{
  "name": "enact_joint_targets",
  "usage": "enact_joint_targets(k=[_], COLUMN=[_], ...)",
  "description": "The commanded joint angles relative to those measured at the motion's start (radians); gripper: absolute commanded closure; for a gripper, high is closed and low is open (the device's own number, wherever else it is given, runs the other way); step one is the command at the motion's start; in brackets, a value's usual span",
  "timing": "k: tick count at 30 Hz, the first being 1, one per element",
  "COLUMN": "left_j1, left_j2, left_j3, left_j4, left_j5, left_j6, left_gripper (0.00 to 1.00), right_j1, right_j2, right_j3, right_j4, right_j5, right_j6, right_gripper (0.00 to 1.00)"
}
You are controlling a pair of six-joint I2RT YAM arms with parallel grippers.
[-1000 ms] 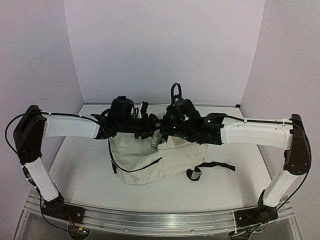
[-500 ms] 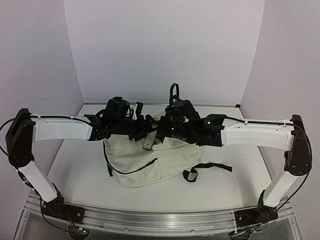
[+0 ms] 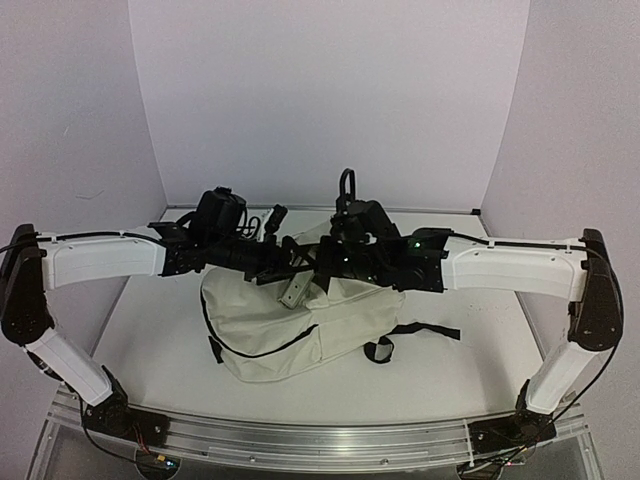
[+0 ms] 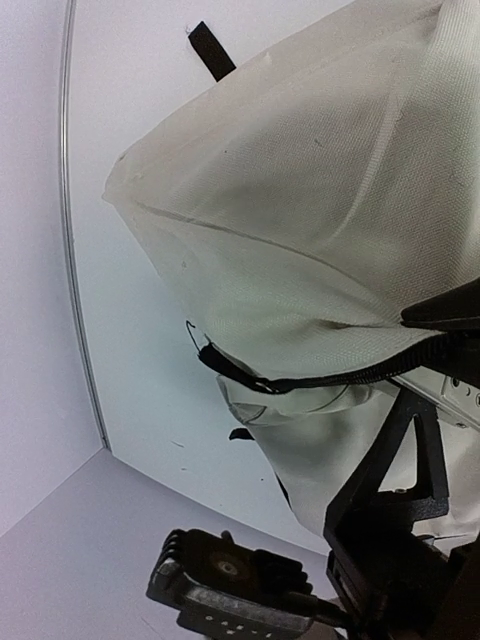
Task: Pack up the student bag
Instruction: Place the stationery at the center of the board.
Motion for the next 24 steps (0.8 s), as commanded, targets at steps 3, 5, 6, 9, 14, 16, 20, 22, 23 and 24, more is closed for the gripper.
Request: enact_joint_targets(k=[3,5,6,9,14,16,20,22,23,24], left_j1=[0.085,0.091,0.095,0.099,0.099,0.099,0.099,0.099,0.099,0.099], left_j2=[-0.049,-0.063,-0.070,-0.084,-0.092,-0.105,-0.123,-0.116,-0.107,-0.097], left_j3=[0.006,0.015,0.018,0.020,-0.028,-0.056,-0.092,-0.106,-0.112,-0.116], left_j4=[-0.028,-0.059,-0.077,-0.126,-0.176,-0.177,-0.181,-0.145,-0.124,-0.108], left_j5=[0.108,0.071,0.056,0.053,0.145,0.156,0.158,0.183,0.199,0.211], left_j6=[0.065,0.093,0.103,0.119,0.075,0.049,0.025,0.002,-0.012,-0.023], left_gripper=[0.26,0.26,0.24,0.20,0.22,0.24,0.25,0.26,0.27,0.27], right_j1=[-0.005,-0.005,-0.006,-0.006,-0.006,-0.005,-0.005,-0.005,-0.005,-0.005], right_j2=[-0.023,-0.029,-0.031,-0.035,-0.036,-0.034,-0.027,-0.023,-0.021,-0.020], right_j3=[0.018,0.013,0.010,0.005,0.005,0.008,0.015,0.018,0.019,0.019], right_j4=[0.037,0.037,0.037,0.037,0.037,0.037,0.037,0.037,0.037,0.037], right_j5=[-0.021,-0.020,-0.018,-0.015,-0.013,-0.014,-0.022,-0.028,-0.030,-0.031], right_j6=[-0.015,-0.014,-0.013,-0.012,-0.015,-0.015,-0.013,-0.013,-0.012,-0.012], right_gripper=[1.00,1.00,1.00,1.00,1.00,1.00,1.00,1.00,1.00,1.00])
